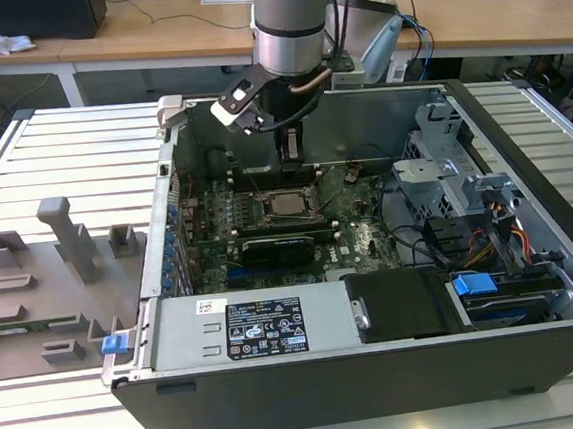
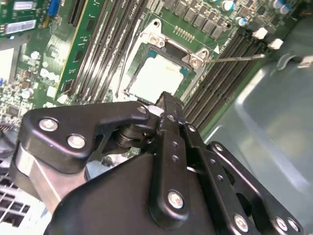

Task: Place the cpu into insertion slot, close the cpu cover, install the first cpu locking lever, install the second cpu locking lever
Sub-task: 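Place the cpu into insertion slot, then close the cpu cover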

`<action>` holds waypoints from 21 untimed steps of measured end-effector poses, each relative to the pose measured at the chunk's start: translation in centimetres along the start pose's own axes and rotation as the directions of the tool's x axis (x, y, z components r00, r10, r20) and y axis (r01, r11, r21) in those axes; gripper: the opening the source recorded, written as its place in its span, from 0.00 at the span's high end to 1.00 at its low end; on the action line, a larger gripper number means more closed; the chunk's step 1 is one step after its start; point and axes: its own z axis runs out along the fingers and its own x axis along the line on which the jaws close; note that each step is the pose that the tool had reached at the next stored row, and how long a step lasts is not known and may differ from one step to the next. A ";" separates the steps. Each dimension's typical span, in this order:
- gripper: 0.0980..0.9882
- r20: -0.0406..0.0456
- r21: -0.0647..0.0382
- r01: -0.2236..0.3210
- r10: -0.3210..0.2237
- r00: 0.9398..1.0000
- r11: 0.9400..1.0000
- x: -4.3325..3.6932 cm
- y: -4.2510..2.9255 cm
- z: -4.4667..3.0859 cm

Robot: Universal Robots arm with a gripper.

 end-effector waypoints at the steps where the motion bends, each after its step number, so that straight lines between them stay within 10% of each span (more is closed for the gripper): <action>1: 0.99 0.000 0.000 0.000 0.000 1.000 1.000 0.02 0.00 -0.65; 7: 0.99 0.000 0.000 0.000 0.000 1.000 1.000 0.07 0.01 -2.52; 21: 0.99 0.000 0.000 0.000 0.000 1.000 1.000 0.09 0.95 -2.62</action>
